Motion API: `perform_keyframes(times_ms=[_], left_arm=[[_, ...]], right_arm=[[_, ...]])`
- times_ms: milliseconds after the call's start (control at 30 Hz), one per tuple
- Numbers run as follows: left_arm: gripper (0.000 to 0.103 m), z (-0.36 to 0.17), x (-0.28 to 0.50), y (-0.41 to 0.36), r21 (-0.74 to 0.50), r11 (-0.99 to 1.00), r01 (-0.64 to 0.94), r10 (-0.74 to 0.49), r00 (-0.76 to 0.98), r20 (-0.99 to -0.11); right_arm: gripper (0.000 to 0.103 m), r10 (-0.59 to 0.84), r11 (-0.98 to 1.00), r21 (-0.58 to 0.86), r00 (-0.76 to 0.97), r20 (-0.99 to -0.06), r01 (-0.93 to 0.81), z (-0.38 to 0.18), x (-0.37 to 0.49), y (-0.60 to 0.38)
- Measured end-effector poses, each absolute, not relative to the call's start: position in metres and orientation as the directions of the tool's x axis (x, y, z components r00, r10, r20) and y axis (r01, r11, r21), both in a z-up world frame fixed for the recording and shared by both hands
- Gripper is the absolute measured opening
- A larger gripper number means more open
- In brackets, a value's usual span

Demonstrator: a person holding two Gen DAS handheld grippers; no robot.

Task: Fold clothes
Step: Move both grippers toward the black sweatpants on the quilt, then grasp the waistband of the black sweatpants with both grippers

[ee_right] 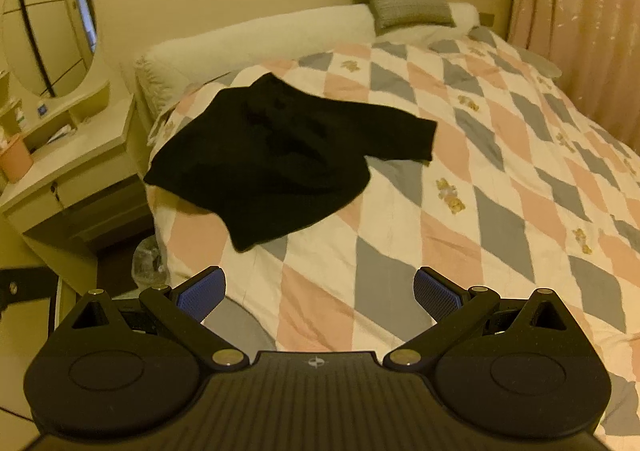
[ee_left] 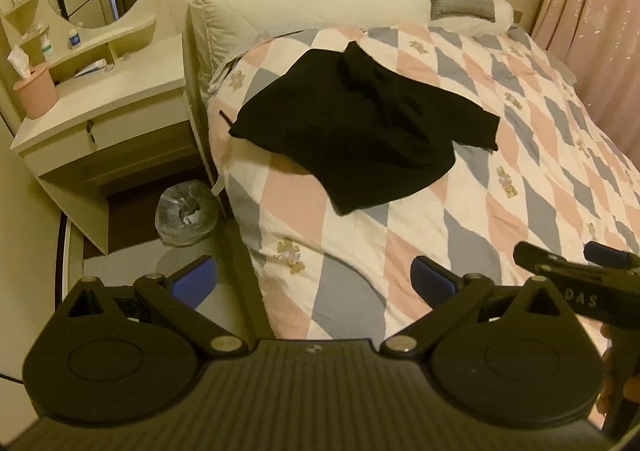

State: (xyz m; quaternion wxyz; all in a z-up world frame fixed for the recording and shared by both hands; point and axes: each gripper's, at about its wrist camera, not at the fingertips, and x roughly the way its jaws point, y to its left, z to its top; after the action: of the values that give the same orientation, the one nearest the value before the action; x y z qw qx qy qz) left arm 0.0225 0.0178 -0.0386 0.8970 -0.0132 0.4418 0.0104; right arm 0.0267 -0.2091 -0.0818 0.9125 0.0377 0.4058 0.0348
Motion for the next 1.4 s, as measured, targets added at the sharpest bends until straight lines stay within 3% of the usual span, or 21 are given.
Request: perform_keyframes(times_ms=[200,433,700,833,933,1167,1333,1367,1400], left_arm=[[0.102,-0.065,0.041,0.041,0.036,0.994,-0.102,0.089,0.584,-0.807],[0.102,-0.107,0.094,0.082,-0.06,0.991,-0.117,0.002,0.469,-0.883],[0.098,-0.141,0.18,0.122,-0.122,0.989,-0.085,-0.074,0.433,-0.898],[0.091,-0.159,0.227,0.148,-0.181,0.979,-0.093,-0.125,0.425,-0.897],[0.09,-0.173,0.259,0.165,-0.212,0.972,-0.101,-0.152,0.419,-0.895],[0.09,-0.208,0.33,0.194,-0.277,0.952,-0.129,-0.207,0.395,-0.895],[0.09,-0.226,0.365,0.209,-0.356,0.922,-0.15,-0.271,0.405,-0.873],[0.09,-0.23,0.372,0.211,-0.378,0.912,-0.161,-0.288,0.406,-0.867],[0.09,-0.235,0.378,0.214,-0.407,0.896,-0.178,-0.309,0.408,-0.859]], right_arm=[[0.103,0.126,0.991,0.067,0.618,-0.776,-0.118,-0.109,0.033,-0.187],[0.102,0.108,0.988,0.031,0.532,-0.84,-0.151,-0.146,0.06,-0.17],[0.079,0.042,0.954,-0.135,0.568,-0.822,-0.267,-0.189,0.11,-0.124],[0.072,-0.006,0.811,-0.384,0.652,-0.758,-0.44,-0.231,0.137,-0.076],[0.057,-0.006,0.649,-0.543,0.71,-0.705,-0.533,-0.269,0.157,-0.046],[0.055,-0.09,0.247,-0.751,0.757,-0.647,-0.612,-0.371,0.196,-0.014],[0.052,-0.078,0.167,-0.788,0.788,-0.61,-0.593,-0.387,0.21,-0.013],[0.046,-0.075,0.17,-0.783,0.785,-0.615,-0.598,-0.386,0.214,-0.013],[0.031,-0.073,0.181,-0.774,0.776,-0.626,-0.607,-0.385,0.217,-0.013]])
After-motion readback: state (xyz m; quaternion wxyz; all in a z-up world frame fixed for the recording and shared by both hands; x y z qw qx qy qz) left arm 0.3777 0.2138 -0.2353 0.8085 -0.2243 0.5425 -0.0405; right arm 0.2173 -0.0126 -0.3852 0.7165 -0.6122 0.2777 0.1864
